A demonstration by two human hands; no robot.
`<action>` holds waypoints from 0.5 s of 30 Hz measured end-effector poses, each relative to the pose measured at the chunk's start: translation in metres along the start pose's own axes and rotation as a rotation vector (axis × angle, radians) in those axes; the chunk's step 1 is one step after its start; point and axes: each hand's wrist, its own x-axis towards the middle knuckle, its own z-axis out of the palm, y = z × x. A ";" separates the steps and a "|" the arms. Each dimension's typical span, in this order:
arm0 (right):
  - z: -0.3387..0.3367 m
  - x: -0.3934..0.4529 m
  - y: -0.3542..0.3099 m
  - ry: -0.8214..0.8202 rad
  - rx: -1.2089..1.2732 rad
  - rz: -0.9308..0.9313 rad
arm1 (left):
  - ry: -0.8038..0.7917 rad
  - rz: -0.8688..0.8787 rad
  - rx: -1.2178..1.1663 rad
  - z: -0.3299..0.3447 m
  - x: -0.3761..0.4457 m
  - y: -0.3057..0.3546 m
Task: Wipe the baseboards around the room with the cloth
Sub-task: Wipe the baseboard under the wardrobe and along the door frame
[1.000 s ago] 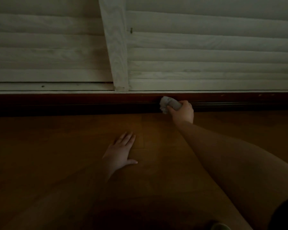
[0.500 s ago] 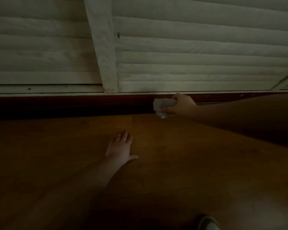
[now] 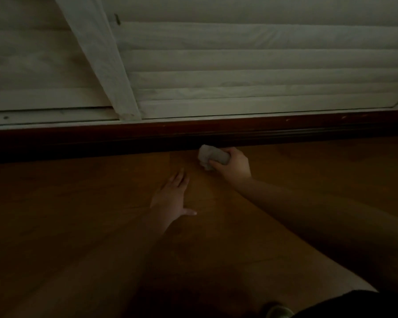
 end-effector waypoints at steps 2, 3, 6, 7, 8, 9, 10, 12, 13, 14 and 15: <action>0.007 0.009 0.000 0.014 -0.004 -0.030 | 0.003 -0.002 0.007 0.002 0.001 -0.001; 0.009 0.014 -0.001 0.024 0.006 -0.039 | 0.004 -0.003 0.009 0.002 0.003 0.000; 0.007 0.029 0.001 0.047 0.039 -0.043 | -0.024 -0.006 -0.001 -0.001 0.007 0.002; 0.005 0.032 0.004 0.044 0.029 -0.046 | -0.032 -0.011 -0.008 -0.001 0.007 0.002; 0.001 0.034 0.010 0.045 0.015 -0.043 | -0.037 -0.014 -0.013 -0.002 0.007 0.001; -0.003 0.035 0.017 0.058 0.010 -0.029 | -0.038 -0.015 -0.017 -0.002 0.007 0.001; -0.010 0.036 0.026 0.084 0.012 -0.003 | -0.034 -0.013 -0.018 -0.002 0.006 0.000; -0.027 0.037 0.047 0.155 0.014 0.054 | -0.019 -0.005 -0.014 0.000 0.007 -0.001; -0.038 0.038 0.058 0.190 0.009 0.077 | -0.014 -0.004 -0.010 0.001 0.008 -0.001; -0.048 0.040 0.068 0.224 0.005 0.101 | -0.011 -0.004 -0.007 0.001 0.008 -0.001; -0.059 0.041 0.077 0.255 0.005 0.130 | -0.009 -0.006 -0.004 0.000 0.009 -0.002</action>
